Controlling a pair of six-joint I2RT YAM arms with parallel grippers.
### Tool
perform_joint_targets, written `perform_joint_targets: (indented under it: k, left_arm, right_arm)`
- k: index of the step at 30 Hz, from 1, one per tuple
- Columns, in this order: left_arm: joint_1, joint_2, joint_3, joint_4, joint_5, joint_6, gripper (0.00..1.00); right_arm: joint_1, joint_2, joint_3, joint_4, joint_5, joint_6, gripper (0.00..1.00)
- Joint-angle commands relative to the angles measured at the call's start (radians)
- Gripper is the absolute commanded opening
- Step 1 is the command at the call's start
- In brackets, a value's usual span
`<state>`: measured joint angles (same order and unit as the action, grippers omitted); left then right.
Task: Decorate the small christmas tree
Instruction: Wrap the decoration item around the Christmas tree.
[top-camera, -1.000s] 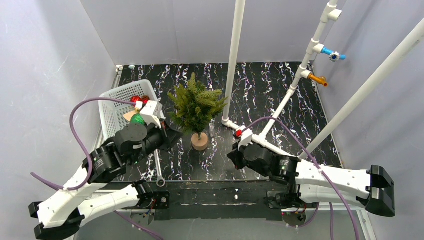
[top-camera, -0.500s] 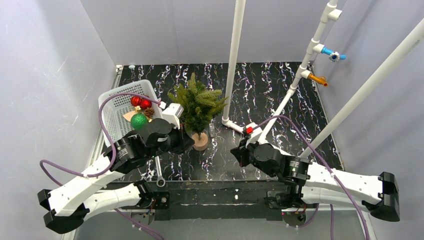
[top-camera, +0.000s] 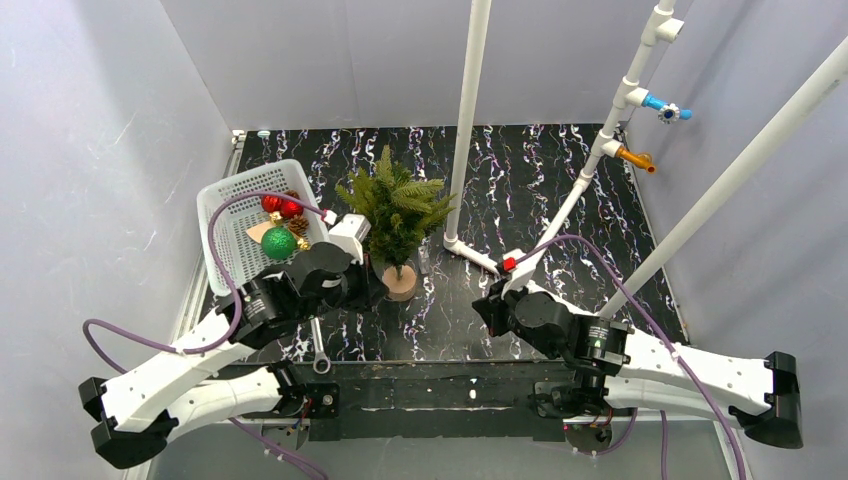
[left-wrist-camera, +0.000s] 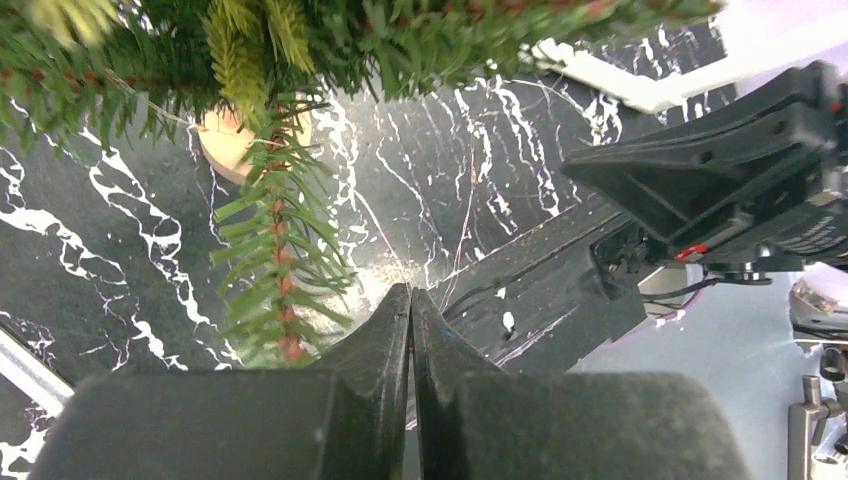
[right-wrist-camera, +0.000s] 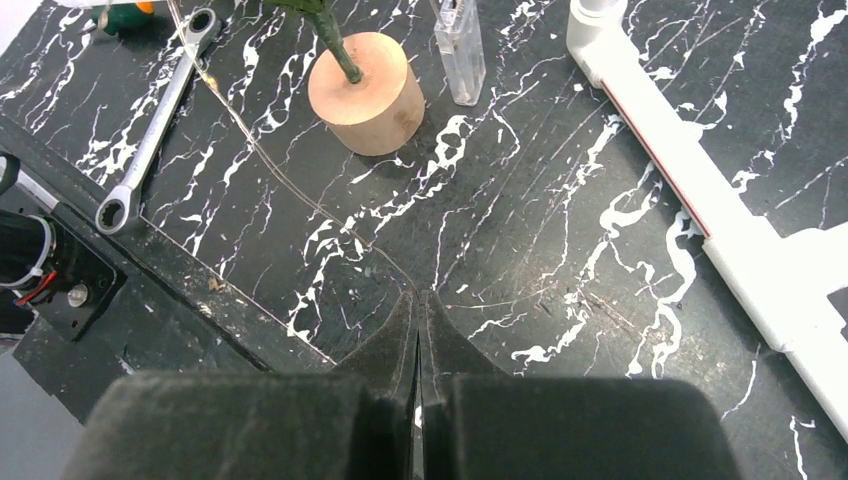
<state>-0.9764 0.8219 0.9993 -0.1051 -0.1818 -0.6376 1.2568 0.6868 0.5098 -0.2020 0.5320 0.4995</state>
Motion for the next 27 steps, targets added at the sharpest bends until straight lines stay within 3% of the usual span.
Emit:
perform_joint_targets:
  k: [1,4,9,17,27]
  left_arm:
    - [0.001,0.018,-0.025,-0.007,0.014,-0.027,0.0]
    - [0.001,0.035,-0.017,-0.008,0.045,-0.024,0.53]
    - [0.001,0.011,0.009,-0.012,0.044,0.002,0.97]
    - [0.001,-0.058,0.085,-0.049,0.081,0.028,0.98]
    - [0.001,-0.089,0.121,-0.054,0.145,0.05,0.98]
  right_arm:
    - [-0.003,-0.026,0.002,-0.023,0.037,0.017,0.01]
    - [-0.004,-0.031,0.001,-0.034,0.055,0.016,0.01]
    - [-0.011,-0.017,-0.008,-0.035,0.078,0.004,0.01]
    - [-0.107,0.004,-0.001,0.001,-0.004,-0.048,0.01]
    - [-0.239,0.11,0.138,0.02,-0.102,-0.215,0.01]
